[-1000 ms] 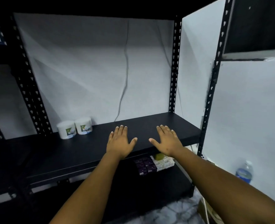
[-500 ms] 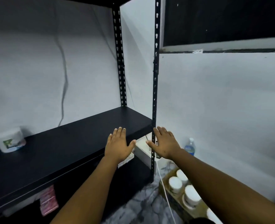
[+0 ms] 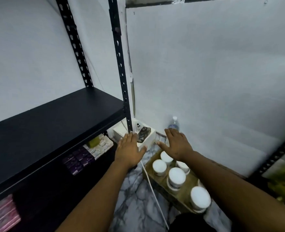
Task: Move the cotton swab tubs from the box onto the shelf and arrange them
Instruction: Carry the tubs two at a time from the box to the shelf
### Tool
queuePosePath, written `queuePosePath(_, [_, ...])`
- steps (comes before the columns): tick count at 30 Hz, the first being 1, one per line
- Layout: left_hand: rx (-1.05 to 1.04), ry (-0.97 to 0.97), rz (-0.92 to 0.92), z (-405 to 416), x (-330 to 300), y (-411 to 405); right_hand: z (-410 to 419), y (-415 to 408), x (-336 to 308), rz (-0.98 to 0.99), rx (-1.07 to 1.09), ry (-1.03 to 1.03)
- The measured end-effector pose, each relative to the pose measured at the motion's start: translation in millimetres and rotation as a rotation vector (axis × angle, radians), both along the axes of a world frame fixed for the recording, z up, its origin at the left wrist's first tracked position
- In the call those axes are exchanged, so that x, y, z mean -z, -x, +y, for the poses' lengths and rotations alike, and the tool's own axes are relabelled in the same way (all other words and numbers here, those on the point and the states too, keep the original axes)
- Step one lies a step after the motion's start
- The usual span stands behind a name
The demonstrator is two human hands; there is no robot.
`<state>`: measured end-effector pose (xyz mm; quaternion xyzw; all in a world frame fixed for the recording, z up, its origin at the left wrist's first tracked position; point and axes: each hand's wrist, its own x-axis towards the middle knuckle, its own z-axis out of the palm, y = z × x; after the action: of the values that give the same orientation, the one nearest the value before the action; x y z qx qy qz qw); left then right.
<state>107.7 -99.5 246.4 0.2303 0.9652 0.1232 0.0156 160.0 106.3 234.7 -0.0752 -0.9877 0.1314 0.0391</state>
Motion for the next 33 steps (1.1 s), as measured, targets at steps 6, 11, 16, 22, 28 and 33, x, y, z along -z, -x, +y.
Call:
queuePosePath(6, [0.075, -0.014, -0.108, 41.6, 54.4, 18.1, 35.2, 11.8, 59.5, -0.092, 0.051, 0.015])
queuePosePath(11, [0.108, 0.008, -0.176, 71.3, 110.1, 28.8, 63.1, 18.1, 114.0, -0.167, 0.075, 0.045])
queuePosePath(16, [0.138, 0.017, -0.248, 101.9, 168.9, 32.1, 93.6, 15.6, 166.8, -0.236, 0.133, 0.049])
queuePosePath(22, [0.182, -0.013, -0.301, 128.7, 228.4, 32.8, 126.6, 20.5, 219.1, -0.329, 0.198, 0.066])
queuePosePath(28, [0.247, -0.014, -0.352, 147.1, 277.7, 26.3, 147.4, 29.1, 255.4, -0.356, 0.169, 0.118])
queuePosePath(33, [0.263, -0.121, -0.355, 153.4, 296.1, 17.9, 160.1, 37.3, 275.0, -0.328, 0.104, 0.168])
